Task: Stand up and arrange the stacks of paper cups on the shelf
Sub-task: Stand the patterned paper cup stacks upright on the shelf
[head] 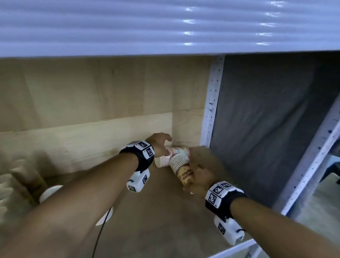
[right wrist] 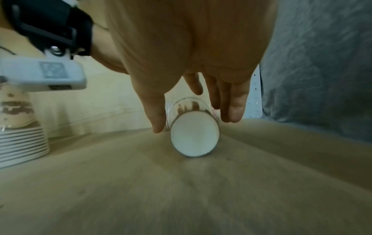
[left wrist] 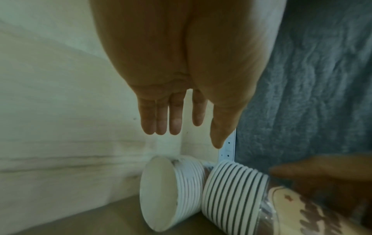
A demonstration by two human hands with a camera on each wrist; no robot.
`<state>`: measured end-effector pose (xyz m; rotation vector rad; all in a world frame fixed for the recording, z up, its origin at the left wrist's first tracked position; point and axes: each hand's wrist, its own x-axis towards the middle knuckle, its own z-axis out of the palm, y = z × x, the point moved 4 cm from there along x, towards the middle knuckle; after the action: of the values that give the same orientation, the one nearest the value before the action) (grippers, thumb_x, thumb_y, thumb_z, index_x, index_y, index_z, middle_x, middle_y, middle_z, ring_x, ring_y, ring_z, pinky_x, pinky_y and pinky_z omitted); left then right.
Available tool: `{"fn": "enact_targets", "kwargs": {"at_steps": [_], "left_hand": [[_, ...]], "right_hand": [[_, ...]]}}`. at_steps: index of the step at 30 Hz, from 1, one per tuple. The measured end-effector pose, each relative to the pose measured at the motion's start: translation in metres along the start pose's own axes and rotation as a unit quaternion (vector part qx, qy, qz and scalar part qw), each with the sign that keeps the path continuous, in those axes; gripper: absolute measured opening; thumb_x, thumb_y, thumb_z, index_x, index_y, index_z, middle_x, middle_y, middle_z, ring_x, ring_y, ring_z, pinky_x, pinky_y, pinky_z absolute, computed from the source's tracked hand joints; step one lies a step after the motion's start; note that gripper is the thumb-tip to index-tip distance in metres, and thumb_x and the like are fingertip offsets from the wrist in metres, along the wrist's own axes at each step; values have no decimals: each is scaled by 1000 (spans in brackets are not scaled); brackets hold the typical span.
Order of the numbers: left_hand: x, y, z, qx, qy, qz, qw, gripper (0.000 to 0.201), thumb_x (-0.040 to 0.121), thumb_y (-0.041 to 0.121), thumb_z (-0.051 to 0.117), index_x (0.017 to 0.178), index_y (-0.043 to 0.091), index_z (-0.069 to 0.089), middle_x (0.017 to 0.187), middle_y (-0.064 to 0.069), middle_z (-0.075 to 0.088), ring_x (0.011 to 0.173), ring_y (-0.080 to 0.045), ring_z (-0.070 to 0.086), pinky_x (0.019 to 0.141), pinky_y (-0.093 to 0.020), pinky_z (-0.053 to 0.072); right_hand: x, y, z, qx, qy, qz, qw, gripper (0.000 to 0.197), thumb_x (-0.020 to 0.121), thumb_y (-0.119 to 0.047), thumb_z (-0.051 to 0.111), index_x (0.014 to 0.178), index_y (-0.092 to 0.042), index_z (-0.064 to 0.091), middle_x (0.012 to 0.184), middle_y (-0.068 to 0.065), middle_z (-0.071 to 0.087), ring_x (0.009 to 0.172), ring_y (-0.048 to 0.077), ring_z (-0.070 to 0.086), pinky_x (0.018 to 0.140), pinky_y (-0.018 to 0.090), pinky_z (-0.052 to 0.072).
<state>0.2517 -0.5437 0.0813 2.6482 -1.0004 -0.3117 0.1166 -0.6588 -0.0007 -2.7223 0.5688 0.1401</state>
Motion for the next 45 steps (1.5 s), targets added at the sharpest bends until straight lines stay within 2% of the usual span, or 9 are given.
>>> {"fn": "enact_targets", "kwargs": {"at_steps": [5,7,11,17,28,32,36,40,45], "left_hand": [[25,-5,20,34,-27,-7,999,69,86,14,69,147,15,38,152,-9,37,137,-25,40,108,-31,36],[32,-7,27,55,-40,-15,998,75,86,14,69,151,14,32,155,-8,34,140,-25,37,112,-32,33],[38,-7,36,84,-60,-38,994,71,86,19,70,148,11,36,149,-9,42,135,-26,44,109,-32,37],[37,-5,39,83,-50,-51,994,63,89,22,66,144,8,39,139,-13,51,122,-30,56,88,-33,46],[20,-23,32,82,-24,-67,994,75,83,28,73,145,11,35,138,-13,53,118,-31,58,89,-35,48],[1,-31,23,53,-9,-76,996,79,85,28,72,150,16,29,141,-10,50,122,-29,55,82,-28,42],[-16,-36,12,18,0,-63,998,82,73,22,79,143,22,37,128,-5,59,108,-24,61,76,-26,44],[-34,-35,6,-49,11,-64,997,60,65,20,80,118,23,52,114,-3,65,97,-22,63,79,-29,50],[-57,-36,10,-161,43,-74,983,70,64,14,82,123,16,45,109,-2,60,99,-23,59,80,-29,48]], "right_hand": [[3,14,7,-28,15,8,999,63,87,-26,57,144,-17,30,131,9,57,116,30,58,95,40,49],[5,22,7,-7,11,11,1000,64,86,-24,59,143,-17,31,130,9,57,115,32,58,94,39,50],[7,36,8,19,43,16,999,72,82,-22,62,145,-23,27,126,9,59,111,33,60,90,39,51],[10,43,10,33,56,21,998,65,82,-27,64,139,-23,33,123,9,60,108,33,62,89,40,53],[1,32,-8,31,73,23,997,51,80,-26,62,128,-19,45,117,8,63,107,32,62,86,37,53],[-7,22,-21,34,94,20,995,39,82,-22,59,120,-16,52,109,8,67,101,30,65,78,32,51],[-17,6,-35,19,103,17,994,29,83,-18,58,111,-14,58,106,9,69,100,29,66,76,31,49],[-24,-12,-46,2,98,8,995,27,83,-25,59,107,-13,63,106,9,69,98,27,67,73,28,49],[-35,-32,-60,-3,106,-6,994,41,82,-24,64,120,-10,58,114,11,64,105,28,63,85,34,55]]}}
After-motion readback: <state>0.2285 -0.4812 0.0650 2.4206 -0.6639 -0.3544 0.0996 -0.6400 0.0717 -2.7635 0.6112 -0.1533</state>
